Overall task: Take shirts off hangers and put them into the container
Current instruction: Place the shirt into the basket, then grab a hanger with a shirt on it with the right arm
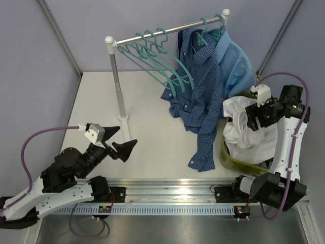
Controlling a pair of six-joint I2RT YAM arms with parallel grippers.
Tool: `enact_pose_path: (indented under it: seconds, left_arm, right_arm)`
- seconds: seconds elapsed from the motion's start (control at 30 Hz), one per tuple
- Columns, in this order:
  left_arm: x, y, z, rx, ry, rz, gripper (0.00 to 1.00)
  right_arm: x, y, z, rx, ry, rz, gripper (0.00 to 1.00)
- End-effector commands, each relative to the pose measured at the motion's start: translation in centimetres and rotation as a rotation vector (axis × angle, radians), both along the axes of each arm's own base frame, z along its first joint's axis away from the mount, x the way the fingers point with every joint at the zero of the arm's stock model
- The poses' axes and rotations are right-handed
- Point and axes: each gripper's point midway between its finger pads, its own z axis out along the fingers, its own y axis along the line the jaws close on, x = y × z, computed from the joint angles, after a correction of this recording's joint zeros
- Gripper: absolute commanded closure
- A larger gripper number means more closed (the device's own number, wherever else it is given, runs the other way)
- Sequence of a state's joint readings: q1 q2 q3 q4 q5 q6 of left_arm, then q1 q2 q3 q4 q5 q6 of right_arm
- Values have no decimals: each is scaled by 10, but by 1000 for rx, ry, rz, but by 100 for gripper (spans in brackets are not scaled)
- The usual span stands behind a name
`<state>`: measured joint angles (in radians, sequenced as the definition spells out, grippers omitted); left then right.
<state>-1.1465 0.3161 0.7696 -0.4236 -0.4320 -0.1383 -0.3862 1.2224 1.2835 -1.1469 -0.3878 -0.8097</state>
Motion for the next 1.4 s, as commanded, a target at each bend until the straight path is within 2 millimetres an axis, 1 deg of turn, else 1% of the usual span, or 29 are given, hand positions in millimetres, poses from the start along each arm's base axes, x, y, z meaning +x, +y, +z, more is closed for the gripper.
enact_pose_path:
  seconds: [0.0,0.03,0.1,0.13,0.17,0.27,0.33,0.37,0.4,0.47,0.5,0.57,0.6,0.63,0.67,0.7,0.77,0.8,0.87,0.9,0.93,0.97,1.03,1.07,1.17,1.2,1.27,1.3,1.37]
  left_arm:
    - [-2,-1,19,-46,-40,-15,1]
    - [-2,0,20,-48,-43,-14,1]
    - [-2,2,20,-47,-45,-13,1]
    - [-3,3,21,-51,-47,-13,1]
    - [-3,3,20,-50,-48,-10,1]
    - [-2,6,19,-48,-48,-2,1]
    - [-2,6,17,-46,-45,1,1]
    - [-1,6,18,-48,-46,3,1]
    - [-1,5,17,-49,-46,3,1]
    - [0,3,16,-45,-46,3,1]
    - [0,2,17,-51,-47,3,1]
    - [1,1,17,-52,-46,1,1]
    - [1,-2,17,-56,-41,-1,1]
    - [1,-3,17,-59,-38,-3,1]
    - [1,-4,17,-64,-32,-5,1]
    - [1,-7,17,-73,-23,-10,1]
    - [2,-9,13,-76,-11,-9,1]
    - [2,-9,12,-88,-2,-7,1]
    - [2,-9,9,-93,8,-2,1]
    - [2,-10,9,-103,15,-1,1]
    - [3,-9,7,-104,19,5,1]
    - [3,-9,6,-106,23,8,1]
    - [4,-8,5,-111,27,18,1]
    - [5,-8,5,-114,28,20,1]
    - [7,-10,0,-105,35,28,1]
    - [7,-11,0,-105,36,28,1]
    - [8,-12,-4,-92,43,30,1]
    - [8,-13,-4,-92,46,28,1]
    - [8,-13,-6,-90,52,30,1]
  right_arm:
    - [-4,-8,46,-69,-54,-16,21]
    - [-4,-8,57,-73,-65,-13,20]
    - [-4,-5,66,-65,-78,-4,20]
    - [-2,-4,77,-68,-104,-2,19]
    - [-2,-3,82,-65,-113,5,19]
    - [-2,10,99,-21,-144,48,19]
    - [-1,24,115,35,-189,100,20]
    - [-1,33,121,65,-210,129,20]
    - [-1,50,134,138,-256,189,20]
    - [0,70,147,232,-302,260,21]
    - [-1,92,163,347,-349,334,23]
    - [0,111,181,471,-391,397,25]
    - [5,126,197,588,-413,430,27]
    - [10,133,205,639,-416,439,28]
    - [16,139,212,674,-417,438,29]
    - [31,150,222,698,-427,422,30]
    - [46,160,230,712,-432,372,31]
    - [66,164,239,670,-490,341,32]
    - [85,167,247,679,-501,264,36]
    - [107,159,251,632,-534,178,37]
    - [114,167,252,616,-539,168,37]
    - [132,153,256,550,-596,68,36]
    - [145,163,258,529,-627,61,35]
    - [152,162,262,518,-654,47,32]
    - [166,179,250,506,-621,81,32]
    - [177,180,243,484,-607,67,31]
    - [187,187,236,443,-607,71,31]
    - [201,181,230,407,-613,33,31]
    - [219,174,224,353,-621,-16,31]
